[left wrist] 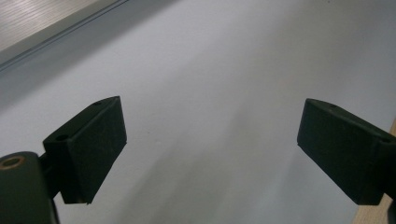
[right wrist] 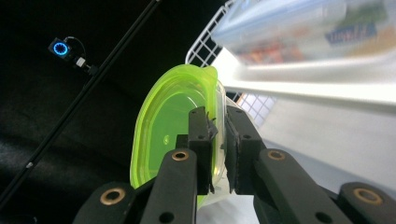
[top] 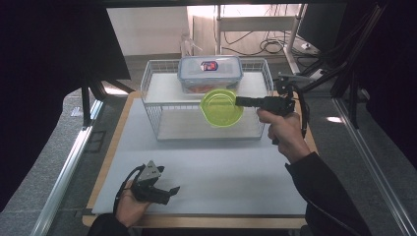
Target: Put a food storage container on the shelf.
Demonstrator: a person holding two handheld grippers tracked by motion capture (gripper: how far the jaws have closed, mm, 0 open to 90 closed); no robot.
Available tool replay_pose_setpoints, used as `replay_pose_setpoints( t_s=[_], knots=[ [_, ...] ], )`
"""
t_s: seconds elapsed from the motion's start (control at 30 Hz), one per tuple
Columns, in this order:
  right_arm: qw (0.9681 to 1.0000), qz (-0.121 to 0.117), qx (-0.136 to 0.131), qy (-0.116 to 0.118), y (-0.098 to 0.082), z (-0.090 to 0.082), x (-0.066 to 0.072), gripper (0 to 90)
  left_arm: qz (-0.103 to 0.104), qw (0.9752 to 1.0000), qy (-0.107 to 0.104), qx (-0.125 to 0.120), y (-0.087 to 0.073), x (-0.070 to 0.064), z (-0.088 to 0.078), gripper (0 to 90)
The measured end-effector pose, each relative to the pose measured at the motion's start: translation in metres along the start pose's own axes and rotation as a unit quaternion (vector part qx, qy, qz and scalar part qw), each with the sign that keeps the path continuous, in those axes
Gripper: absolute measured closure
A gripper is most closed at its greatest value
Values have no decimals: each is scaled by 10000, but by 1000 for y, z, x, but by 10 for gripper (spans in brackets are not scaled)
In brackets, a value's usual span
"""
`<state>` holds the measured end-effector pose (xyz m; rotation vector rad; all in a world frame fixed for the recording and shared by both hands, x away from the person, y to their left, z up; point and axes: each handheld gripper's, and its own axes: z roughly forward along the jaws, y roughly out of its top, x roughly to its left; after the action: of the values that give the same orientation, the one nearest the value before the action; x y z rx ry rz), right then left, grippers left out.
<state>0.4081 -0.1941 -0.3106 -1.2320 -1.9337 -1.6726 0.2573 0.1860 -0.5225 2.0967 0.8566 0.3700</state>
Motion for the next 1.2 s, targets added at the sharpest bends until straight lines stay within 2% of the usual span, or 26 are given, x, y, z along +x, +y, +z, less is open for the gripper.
replay_pose_setpoints(
  t_s=[0.2,0.6,0.77,0.93,1.2],
  knots=[
    [9998,43,-173,-17,21,-3,8,820,-11,10000,-11,-8,0,0,0,80],
    [9988,136,-460,-135,56,5,14,820,-36,10000,-39,-14,0,0,-1,80],
    [9977,155,-593,-297,72,13,17,820,-36,10000,-49,-10,0,0,-1,80],
    [9957,139,-717,-570,86,25,17,819,-47,10000,-72,-24,0,0,-1,80],
    [9905,347,-959,-923,103,49,7,819,-1,9999,-100,-8,0,1,-2,80]
  ],
)
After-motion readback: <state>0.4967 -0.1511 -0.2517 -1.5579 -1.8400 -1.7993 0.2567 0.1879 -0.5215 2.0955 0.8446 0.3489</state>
